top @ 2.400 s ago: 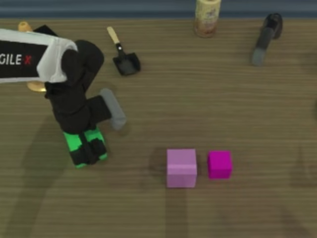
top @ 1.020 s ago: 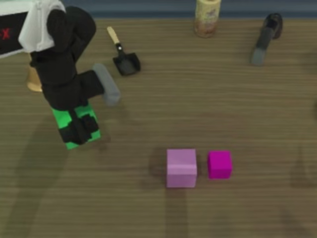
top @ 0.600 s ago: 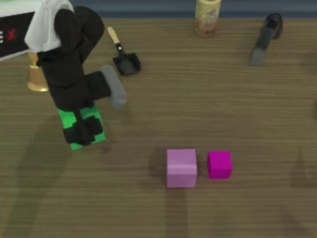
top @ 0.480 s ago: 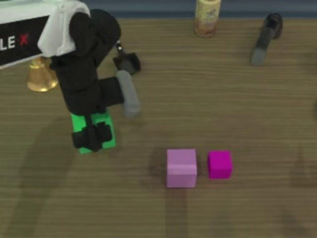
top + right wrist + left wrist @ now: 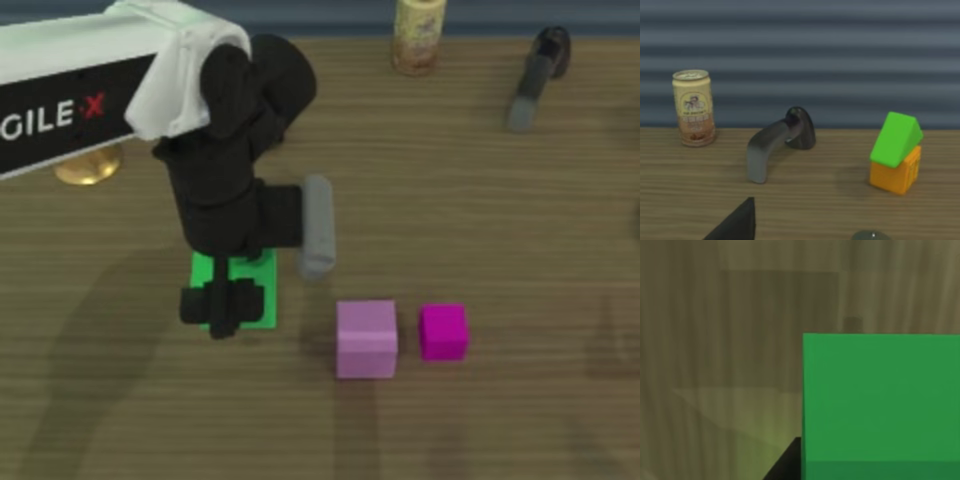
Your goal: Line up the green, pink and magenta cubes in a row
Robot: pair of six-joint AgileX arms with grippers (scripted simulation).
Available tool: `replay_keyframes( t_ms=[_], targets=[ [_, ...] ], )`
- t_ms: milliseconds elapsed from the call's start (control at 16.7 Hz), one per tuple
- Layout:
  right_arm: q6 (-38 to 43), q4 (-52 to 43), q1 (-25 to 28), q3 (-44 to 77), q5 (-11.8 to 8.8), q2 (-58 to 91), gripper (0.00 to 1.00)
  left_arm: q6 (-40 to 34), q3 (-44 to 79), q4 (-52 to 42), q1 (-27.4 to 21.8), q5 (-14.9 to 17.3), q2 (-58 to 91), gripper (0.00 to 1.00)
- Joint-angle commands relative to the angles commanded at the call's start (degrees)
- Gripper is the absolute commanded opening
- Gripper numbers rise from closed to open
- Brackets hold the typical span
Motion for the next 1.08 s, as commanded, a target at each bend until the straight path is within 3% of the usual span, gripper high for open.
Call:
replay_keyframes(
  t_ms=[240, 600, 840, 1080],
  targets=[
    [0.0, 0.0, 0.0, 0.0, 0.0, 0.0, 1.00, -0.2, -1.7, 2.5, 0.3, 0.0, 1.1, 0.00],
    [0.0, 0.0, 0.0, 0.0, 0.0, 0.0, 1.00, -0.2, -8.9, 14.2, -0.2, 0.0, 5.1, 0.00],
    [0.0, 0.0, 0.0, 0.0, 0.0, 0.0, 1.00, -0.2, -9.3, 14.7, -0.2, 0.0, 5.3, 0.00],
    [0.0, 0.0, 0.0, 0.0, 0.0, 0.0, 1.00, -0.2, -9.3, 14.7, -0.2, 0.0, 5.3, 0.30]
  ],
)
